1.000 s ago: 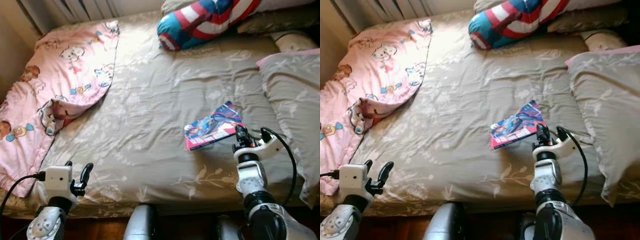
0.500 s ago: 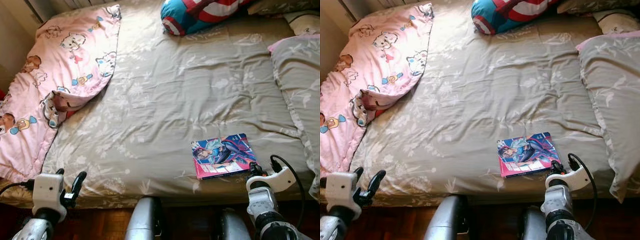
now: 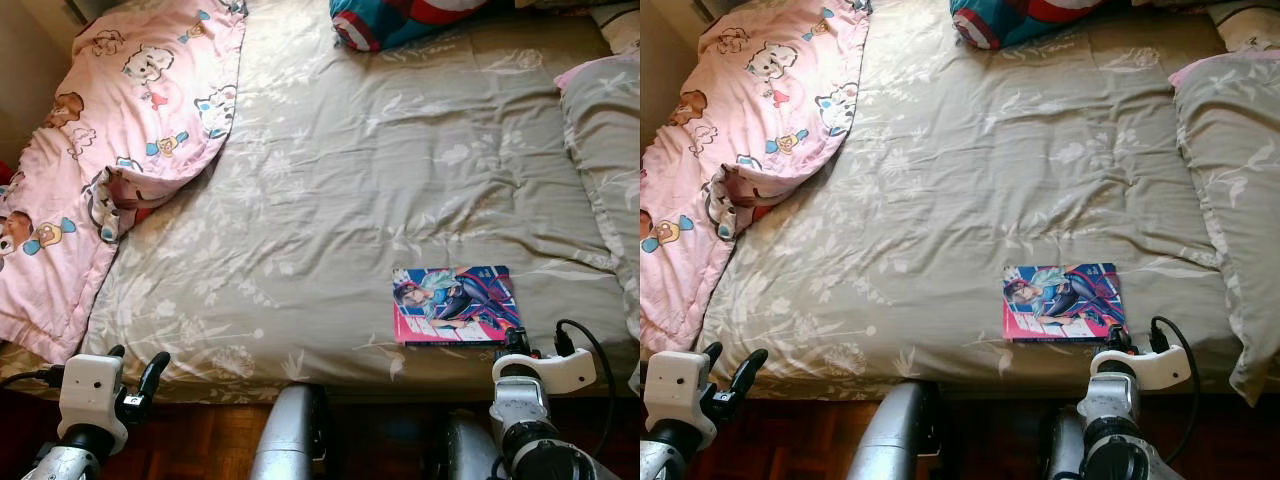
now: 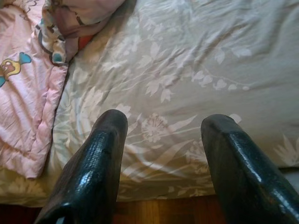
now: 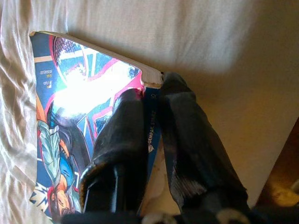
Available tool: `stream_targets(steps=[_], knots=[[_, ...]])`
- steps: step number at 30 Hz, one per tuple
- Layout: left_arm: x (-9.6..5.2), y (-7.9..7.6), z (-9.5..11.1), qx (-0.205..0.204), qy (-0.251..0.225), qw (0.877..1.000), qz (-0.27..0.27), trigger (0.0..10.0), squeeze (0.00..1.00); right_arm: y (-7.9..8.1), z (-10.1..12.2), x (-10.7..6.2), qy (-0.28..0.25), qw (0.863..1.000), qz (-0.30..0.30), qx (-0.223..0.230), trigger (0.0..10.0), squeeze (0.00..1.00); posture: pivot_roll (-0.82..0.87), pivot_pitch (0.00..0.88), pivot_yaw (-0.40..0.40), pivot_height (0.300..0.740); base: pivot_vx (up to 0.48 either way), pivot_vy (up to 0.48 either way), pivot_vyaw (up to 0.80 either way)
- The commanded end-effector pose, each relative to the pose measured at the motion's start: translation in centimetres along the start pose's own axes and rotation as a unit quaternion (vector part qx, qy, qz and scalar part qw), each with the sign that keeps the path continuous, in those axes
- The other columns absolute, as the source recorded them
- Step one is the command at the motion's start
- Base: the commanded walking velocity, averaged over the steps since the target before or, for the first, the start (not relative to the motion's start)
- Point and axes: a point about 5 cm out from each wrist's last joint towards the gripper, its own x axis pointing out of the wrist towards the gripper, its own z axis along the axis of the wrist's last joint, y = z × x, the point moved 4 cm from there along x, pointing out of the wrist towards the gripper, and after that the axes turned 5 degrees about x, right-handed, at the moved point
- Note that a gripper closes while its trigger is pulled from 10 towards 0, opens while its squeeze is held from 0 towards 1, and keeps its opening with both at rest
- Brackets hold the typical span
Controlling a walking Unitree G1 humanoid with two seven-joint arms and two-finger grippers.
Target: Clean up the room
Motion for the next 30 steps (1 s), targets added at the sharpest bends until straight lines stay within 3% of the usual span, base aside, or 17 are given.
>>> stream_targets(steps=[1,7,10,22,23,30], knots=[[-0.8,1.2,-0.5,0.01,0.018,1.0,0.012,10.0,0.0,-1.2,-0.7,-0.5,0.005,1.0,-0.022,0.011,10.0,0.0,0.28,0.324,0.215,0.646,0.0,0.0,0.0],[-0.7,1.3,-0.4,0.012,0.018,1.0,0.012,10.0,0.0,-0.8,-0.7,-0.3,0.009,1.0,-0.015,-0.008,10.0,0.0,0.28,0.321,0.218,0.646,0.0,0.0,0.0],[-0.6,1.2,-0.3,0.011,0.018,1.0,0.011,10.0,0.0,0.0,-0.4,0.0,0.015,0.998,0.001,-0.055,10.0,0.0,0.28,0.321,0.219,0.646,0.0,0.0,0.0],[-0.9,0.6,-1.0,0.015,0.026,1.0,-0.003,10.0,0.0,-0.8,-0.1,-0.2,0.013,0.998,-0.01,-0.057,10.0,0.0,0.27,0.314,0.216,0.646,0.0,0.0,0.0],[-0.9,0.6,-1.0,0.014,0.026,1.0,-0.003,10.0,0.0,-0.9,-0.2,-0.2,0.014,0.998,-0.012,-0.058,10.0,0.33,0.27,0.314,0.214,0.646,0.0,0.0,0.0],[-0.9,0.6,-1.0,0.014,0.026,1.0,0.0,10.0,0.0,-1.0,-0.1,-0.2,0.014,0.998,-0.016,-0.062,10.0,0.3,0.27,0.312,0.212,0.646,0.0,0.0,0.0]])
